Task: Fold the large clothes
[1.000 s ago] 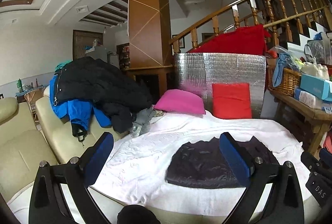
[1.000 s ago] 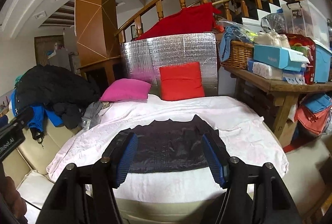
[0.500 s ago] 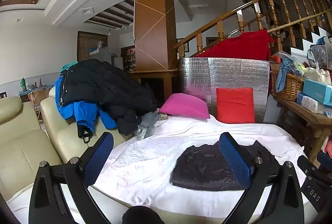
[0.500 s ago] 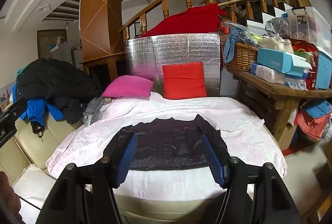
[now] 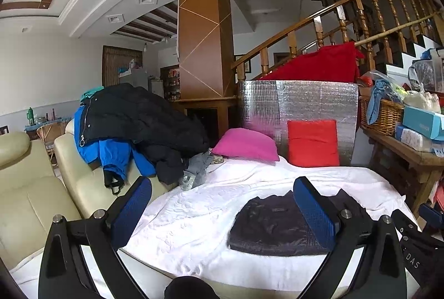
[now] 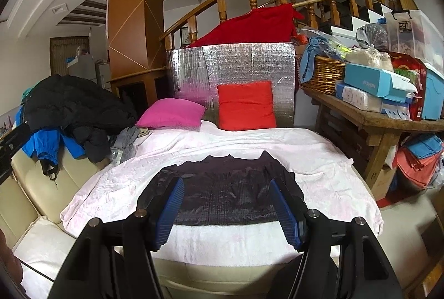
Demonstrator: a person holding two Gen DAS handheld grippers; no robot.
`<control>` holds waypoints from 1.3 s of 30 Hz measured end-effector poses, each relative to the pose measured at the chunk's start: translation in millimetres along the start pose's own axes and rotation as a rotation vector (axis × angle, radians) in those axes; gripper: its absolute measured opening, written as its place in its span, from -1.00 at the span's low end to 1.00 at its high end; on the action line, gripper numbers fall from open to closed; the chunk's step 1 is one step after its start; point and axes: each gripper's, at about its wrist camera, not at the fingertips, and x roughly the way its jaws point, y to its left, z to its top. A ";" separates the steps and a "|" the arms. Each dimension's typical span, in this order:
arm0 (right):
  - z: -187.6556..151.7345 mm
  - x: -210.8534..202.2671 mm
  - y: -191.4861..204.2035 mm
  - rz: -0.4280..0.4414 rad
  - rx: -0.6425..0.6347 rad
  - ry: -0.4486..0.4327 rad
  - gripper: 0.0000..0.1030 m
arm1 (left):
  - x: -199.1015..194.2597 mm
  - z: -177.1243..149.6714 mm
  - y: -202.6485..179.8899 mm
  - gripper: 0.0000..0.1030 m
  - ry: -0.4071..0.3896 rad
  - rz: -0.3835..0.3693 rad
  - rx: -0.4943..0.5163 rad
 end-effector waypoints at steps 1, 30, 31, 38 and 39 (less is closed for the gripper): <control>-0.2 -0.3 -0.6 -0.001 0.002 0.000 0.32 | -0.6 -0.1 -1.0 0.97 0.000 -0.002 0.004; -4.7 5.6 0.1 -0.011 0.022 0.016 0.32 | 5.3 -3.9 -0.4 0.97 0.025 -0.014 0.011; -4.7 5.5 0.1 -0.010 0.023 0.016 0.32 | 6.2 -4.4 0.1 0.97 0.027 -0.013 0.011; -4.9 6.8 0.1 -0.010 0.020 0.018 0.32 | 8.1 -5.5 0.0 0.97 0.031 -0.016 0.013; -5.1 7.5 0.0 -0.011 0.020 0.020 0.32 | 9.3 -5.5 -0.3 0.97 0.033 -0.017 0.014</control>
